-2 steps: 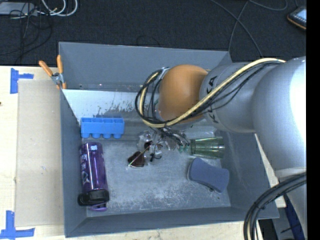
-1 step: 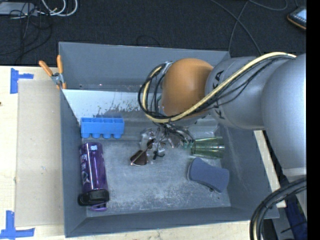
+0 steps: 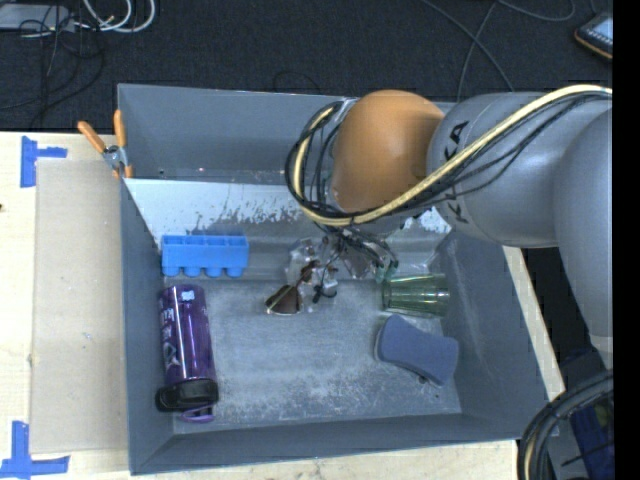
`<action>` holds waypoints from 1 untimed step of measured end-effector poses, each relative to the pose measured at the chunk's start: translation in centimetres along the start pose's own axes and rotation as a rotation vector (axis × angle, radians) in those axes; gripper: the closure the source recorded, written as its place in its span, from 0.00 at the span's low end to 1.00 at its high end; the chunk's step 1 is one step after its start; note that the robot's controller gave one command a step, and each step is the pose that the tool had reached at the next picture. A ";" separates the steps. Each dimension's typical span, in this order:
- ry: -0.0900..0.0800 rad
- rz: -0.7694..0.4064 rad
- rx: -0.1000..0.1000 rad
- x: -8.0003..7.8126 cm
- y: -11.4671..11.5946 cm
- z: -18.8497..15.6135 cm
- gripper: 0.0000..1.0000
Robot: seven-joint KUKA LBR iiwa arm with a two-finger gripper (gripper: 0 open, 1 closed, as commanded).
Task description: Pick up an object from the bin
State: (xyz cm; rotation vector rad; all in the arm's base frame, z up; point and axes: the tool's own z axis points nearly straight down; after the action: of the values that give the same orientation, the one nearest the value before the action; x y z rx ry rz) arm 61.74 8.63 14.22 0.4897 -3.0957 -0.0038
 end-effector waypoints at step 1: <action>-0.003 0.001 0.000 -0.1 0.0 -1.7 1.00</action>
Offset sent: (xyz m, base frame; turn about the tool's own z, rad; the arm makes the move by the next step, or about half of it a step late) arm 0.0009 0.0005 0.0306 0.0005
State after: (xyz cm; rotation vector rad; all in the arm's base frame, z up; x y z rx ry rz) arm 61.82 8.68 15.87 0.4888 -3.0993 -0.0045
